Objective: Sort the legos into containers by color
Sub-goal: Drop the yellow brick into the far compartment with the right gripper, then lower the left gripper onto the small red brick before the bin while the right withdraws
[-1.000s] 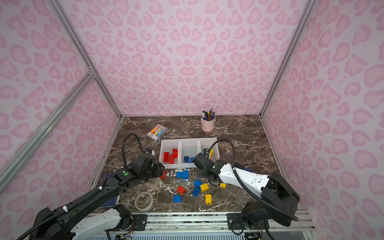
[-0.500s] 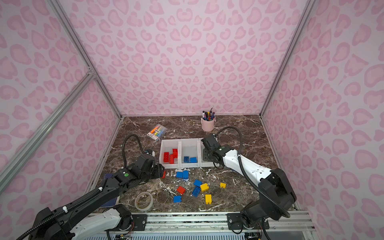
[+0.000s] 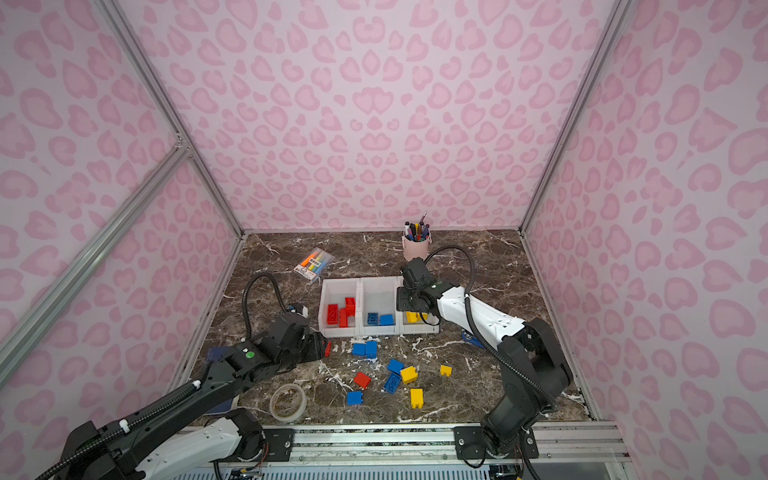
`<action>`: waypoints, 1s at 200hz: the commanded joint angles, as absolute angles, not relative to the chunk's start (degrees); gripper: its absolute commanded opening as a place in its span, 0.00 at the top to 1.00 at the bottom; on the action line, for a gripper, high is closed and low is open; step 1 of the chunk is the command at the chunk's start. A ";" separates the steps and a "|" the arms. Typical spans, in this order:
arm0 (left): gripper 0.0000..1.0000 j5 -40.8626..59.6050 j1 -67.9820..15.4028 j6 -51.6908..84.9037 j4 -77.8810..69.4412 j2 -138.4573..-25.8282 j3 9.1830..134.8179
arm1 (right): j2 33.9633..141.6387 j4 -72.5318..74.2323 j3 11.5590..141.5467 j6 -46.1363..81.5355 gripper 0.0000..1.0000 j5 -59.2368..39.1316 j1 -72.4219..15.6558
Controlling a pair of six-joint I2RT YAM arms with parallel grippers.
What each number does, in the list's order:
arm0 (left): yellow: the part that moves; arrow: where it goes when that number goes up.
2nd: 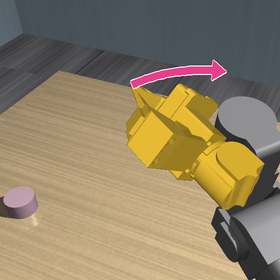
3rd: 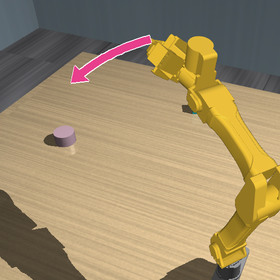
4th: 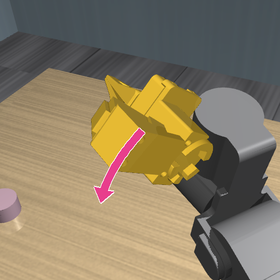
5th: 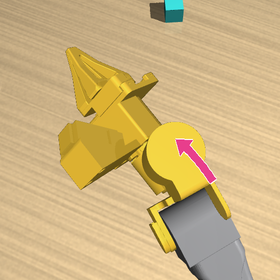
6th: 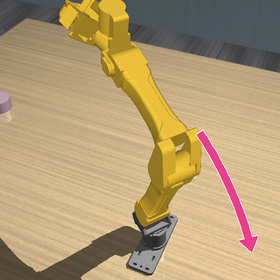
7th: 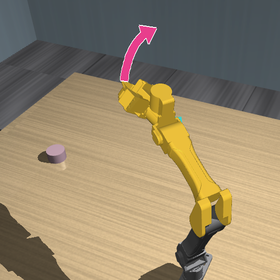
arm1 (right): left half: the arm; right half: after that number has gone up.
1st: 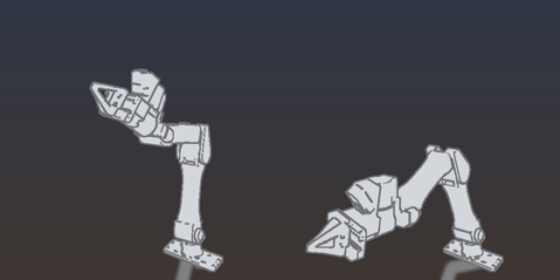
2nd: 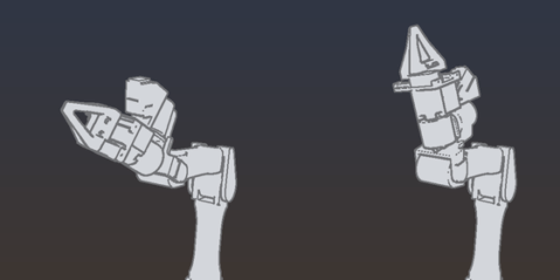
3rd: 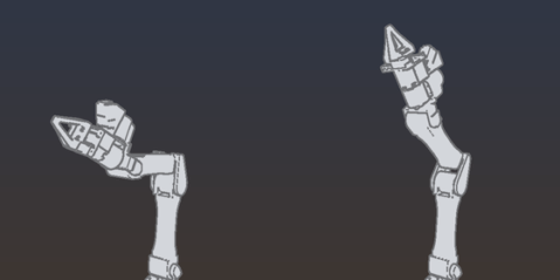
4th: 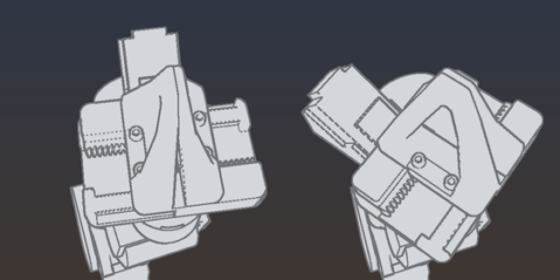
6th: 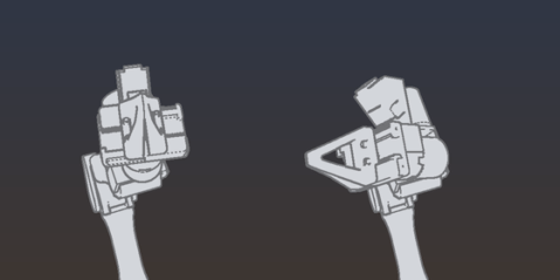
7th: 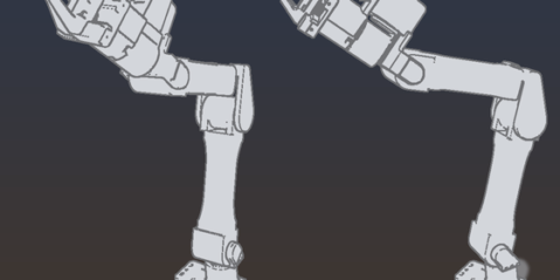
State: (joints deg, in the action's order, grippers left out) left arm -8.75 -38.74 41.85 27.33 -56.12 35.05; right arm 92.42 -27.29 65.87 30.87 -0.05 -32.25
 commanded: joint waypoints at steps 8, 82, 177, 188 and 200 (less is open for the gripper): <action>0.38 -9.40 -38.93 42.19 27.33 -56.15 34.91 | 90.95 -27.41 65.14 31.07 0.33 0.00 -32.26; 0.38 -9.05 -39.28 41.92 27.41 -56.64 35.22 | 86.43 -28.64 62.85 31.38 0.33 0.36 -32.27; 0.38 -12.74 -39.44 41.49 30.73 -60.50 35.60 | 81.59 -28.65 58.78 32.36 0.32 0.02 -32.53; 0.38 -12.75 -39.46 41.39 30.33 -61.94 35.44 | 81.16 -28.81 58.37 32.41 0.32 0.17 -32.52; 0.38 -12.75 -39.46 41.35 29.51 -63.22 35.12 | 80.73 -28.83 57.85 32.45 0.32 0.26 -32.52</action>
